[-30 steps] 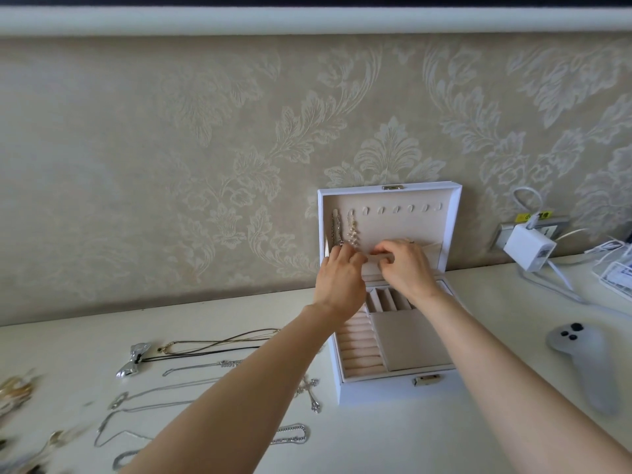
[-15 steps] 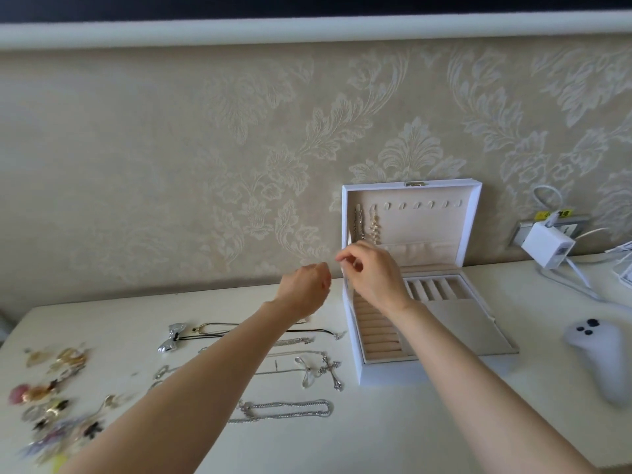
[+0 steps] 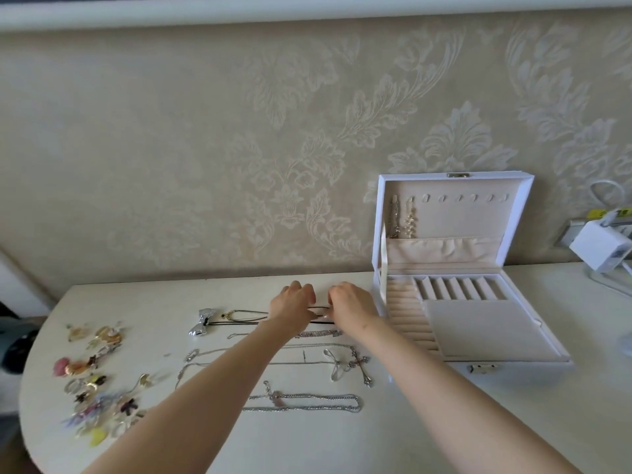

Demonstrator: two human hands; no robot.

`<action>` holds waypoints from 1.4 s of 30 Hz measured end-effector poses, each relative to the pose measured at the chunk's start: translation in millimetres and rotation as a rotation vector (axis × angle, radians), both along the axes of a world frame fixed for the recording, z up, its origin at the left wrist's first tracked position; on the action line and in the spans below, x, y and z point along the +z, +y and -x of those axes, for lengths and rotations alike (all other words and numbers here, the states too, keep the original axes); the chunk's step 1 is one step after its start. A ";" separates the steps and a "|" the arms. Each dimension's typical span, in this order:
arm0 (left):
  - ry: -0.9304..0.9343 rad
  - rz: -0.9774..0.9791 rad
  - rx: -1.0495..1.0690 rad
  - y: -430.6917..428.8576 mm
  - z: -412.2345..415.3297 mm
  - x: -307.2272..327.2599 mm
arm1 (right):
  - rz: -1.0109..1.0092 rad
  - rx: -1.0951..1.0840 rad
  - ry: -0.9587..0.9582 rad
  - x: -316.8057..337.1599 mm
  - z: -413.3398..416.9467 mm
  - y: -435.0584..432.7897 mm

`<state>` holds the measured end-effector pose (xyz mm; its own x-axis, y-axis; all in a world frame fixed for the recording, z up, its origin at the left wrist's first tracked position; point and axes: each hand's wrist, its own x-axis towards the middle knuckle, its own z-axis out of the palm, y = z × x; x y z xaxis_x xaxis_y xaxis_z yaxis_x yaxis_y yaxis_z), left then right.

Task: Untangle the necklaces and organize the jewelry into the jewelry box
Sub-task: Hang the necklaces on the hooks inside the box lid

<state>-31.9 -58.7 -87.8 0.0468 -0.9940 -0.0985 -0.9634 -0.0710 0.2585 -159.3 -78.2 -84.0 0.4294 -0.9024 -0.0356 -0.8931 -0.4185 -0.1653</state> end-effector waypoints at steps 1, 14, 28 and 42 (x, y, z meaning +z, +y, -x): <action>0.006 0.005 0.002 0.0 -0.1 -1.1 | -0.013 -0.021 0.000 0.0 -1.5 -1.7; -0.003 0.156 -0.034 -3.8 6.8 10.4 | -0.223 -0.138 -0.585 24.4 3.2 -5.1; 0.712 0.321 -0.069 -15.6 27.5 69.0 | -0.292 -0.215 -1.320 78.3 49.4 -12.7; 0.896 0.368 -0.224 -35.1 88.9 115.9 | -0.149 -0.153 -1.347 126.2 103.1 -20.8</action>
<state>-120.8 -93.8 28.1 -0.0864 -0.9466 0.3106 -0.3825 0.3194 0.8670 -262.4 -99.0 42.2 0.1055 -0.9681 0.2272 -0.0404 -0.2325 -0.9718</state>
